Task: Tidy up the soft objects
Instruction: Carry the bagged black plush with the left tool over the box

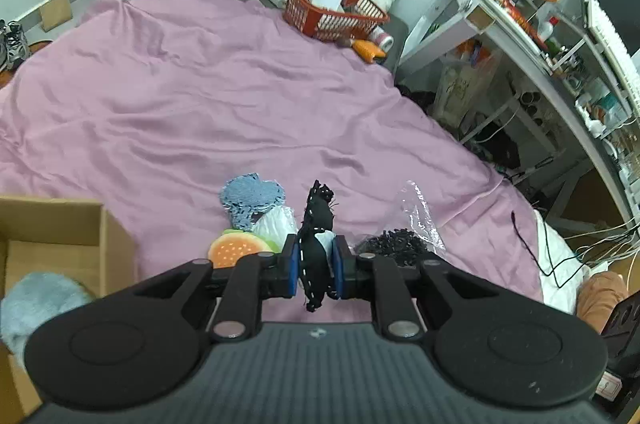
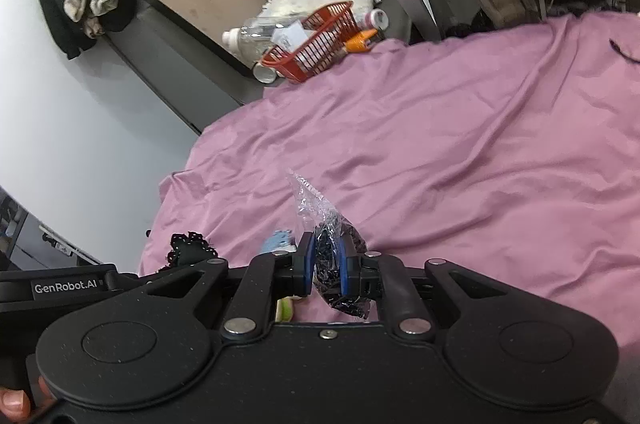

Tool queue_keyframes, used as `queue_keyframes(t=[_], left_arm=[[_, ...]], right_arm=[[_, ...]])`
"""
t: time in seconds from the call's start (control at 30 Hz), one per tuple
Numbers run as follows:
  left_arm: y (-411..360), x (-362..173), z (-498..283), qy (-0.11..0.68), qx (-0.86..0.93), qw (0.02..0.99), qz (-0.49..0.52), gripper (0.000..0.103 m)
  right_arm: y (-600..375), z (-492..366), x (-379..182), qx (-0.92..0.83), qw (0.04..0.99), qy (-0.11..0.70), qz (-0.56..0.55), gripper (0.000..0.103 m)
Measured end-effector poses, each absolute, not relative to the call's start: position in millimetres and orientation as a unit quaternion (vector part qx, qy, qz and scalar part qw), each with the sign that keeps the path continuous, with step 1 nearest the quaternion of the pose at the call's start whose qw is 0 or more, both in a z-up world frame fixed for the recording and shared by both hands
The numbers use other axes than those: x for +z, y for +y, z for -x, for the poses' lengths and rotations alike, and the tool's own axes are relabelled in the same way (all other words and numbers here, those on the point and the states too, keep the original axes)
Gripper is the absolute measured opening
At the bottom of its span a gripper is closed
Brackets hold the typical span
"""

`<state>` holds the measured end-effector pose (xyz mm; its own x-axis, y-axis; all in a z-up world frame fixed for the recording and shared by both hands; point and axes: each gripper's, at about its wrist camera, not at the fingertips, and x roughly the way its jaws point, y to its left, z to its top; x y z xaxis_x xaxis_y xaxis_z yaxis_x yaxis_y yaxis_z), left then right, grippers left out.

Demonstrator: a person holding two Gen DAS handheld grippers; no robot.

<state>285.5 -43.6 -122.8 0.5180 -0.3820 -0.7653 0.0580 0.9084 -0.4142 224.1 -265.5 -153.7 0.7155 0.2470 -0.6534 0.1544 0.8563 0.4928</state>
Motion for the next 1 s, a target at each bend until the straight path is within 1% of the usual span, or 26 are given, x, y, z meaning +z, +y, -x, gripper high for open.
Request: queue_keyframes(t=[0.5, 0.73, 1.0], left_arm=[[3, -81, -229, 0.44, -0.104, 0.872, 0.186, 0.016], [32, -70, -207, 0.43, -0.079, 0.877, 0.197, 0.016], [69, -65, -192, 0.423, -0.052, 0.881, 0.206, 0.016]], right_arm=[[-231, -188, -105, 0.055, 0.902, 0.349, -0.249, 0.012], [-205, -182, -84, 0.084, 0.904, 0.344, -0.24, 0.012], [-173, -178, -79, 0.097, 0.903, 0.352, -0.227, 0.012]])
